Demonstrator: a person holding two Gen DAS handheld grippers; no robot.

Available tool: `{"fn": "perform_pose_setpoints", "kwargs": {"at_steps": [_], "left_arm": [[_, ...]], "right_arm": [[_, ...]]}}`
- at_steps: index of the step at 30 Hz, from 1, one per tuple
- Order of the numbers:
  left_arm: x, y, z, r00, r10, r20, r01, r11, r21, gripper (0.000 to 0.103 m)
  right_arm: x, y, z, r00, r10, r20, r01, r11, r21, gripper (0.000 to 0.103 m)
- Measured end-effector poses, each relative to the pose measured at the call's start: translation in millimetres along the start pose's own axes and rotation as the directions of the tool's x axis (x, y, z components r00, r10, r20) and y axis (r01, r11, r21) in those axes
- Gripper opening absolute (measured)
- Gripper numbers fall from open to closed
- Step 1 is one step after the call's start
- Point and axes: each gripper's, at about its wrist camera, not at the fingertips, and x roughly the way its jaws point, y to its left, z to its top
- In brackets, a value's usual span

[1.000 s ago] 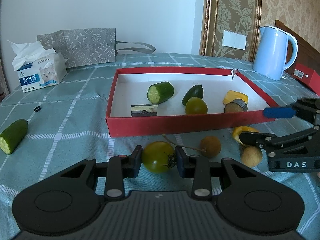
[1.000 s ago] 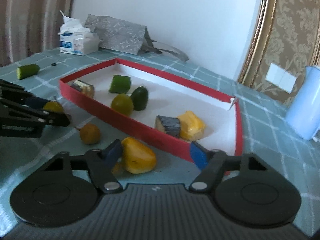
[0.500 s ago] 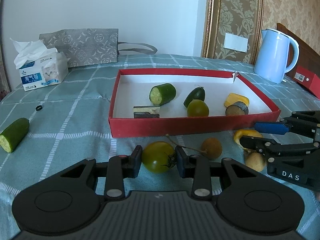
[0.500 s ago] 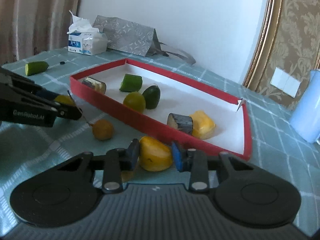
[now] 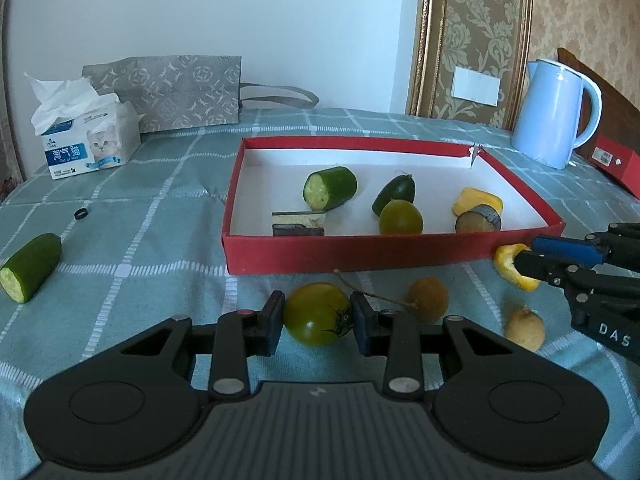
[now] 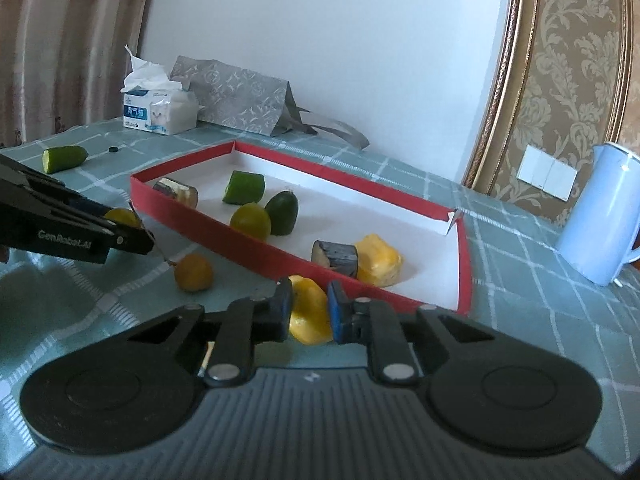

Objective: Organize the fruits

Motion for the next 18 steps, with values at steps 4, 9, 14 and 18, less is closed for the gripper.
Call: {"fn": "perform_pose_setpoints", "kwargs": {"at_steps": [4, 9, 14, 18], "left_arm": [[0.9, -0.2, 0.1, 1.0, -0.003, -0.003, 0.003, 1.0, 0.006, 0.034], [0.6, -0.3, -0.2, 1.0, -0.003, -0.002, 0.003, 1.0, 0.005, 0.034], [0.5, 0.3, -0.4, 1.0, -0.007, -0.004, 0.007, 1.0, 0.003, 0.034], [0.3, 0.4, -0.3, 1.0, -0.007, -0.003, 0.007, 1.0, 0.002, 0.034]], "right_arm": [[4.0, -4.9, 0.5, 0.998, 0.053, -0.036, -0.051, 0.998, 0.038, 0.02], [17.6, -1.1, -1.6, 0.994, 0.055, -0.093, -0.053, 0.998, 0.03, 0.035], [24.4, -7.2, -1.1, 0.99, 0.088, -0.108, -0.079, 0.994, 0.08, 0.037], [25.3, -12.0, -2.2, 0.987, 0.107, -0.119, -0.092, 0.988, 0.123, 0.036]]}}
